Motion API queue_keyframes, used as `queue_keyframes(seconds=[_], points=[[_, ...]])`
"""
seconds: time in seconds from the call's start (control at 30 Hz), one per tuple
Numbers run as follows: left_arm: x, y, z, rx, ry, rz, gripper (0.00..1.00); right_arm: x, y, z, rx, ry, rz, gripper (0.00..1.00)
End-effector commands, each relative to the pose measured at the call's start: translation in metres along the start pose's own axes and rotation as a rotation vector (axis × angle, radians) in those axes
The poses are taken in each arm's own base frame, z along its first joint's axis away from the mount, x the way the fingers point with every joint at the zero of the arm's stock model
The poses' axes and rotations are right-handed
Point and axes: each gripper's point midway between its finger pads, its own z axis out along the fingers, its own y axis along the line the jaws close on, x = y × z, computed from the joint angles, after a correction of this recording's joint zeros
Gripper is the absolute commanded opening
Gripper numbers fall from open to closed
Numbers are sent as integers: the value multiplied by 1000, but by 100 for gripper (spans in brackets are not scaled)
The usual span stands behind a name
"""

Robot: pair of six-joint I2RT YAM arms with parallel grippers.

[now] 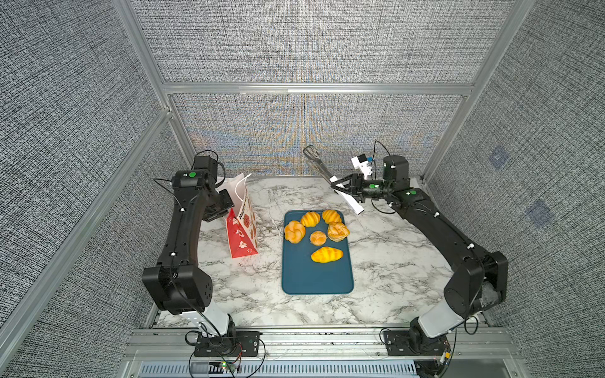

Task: Pack bread into a paper bag
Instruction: Pick up the paper bag from the center of the board.

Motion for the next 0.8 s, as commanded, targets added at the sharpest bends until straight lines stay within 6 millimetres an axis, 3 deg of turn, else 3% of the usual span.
queue_keyframes(seconds=[0.0, 0.4, 0.77], points=[[0, 2, -6, -4, -12, 20, 2, -1, 9, -2, -26, -5, -45, 51], [3, 3, -46, 19, -65, 47, 2, -1, 5, -1, -14, -6, -52, 51], [38, 15, -76, -72, -57, 158, 2, -6, 5, -1, 35, -16, -104, 51]])
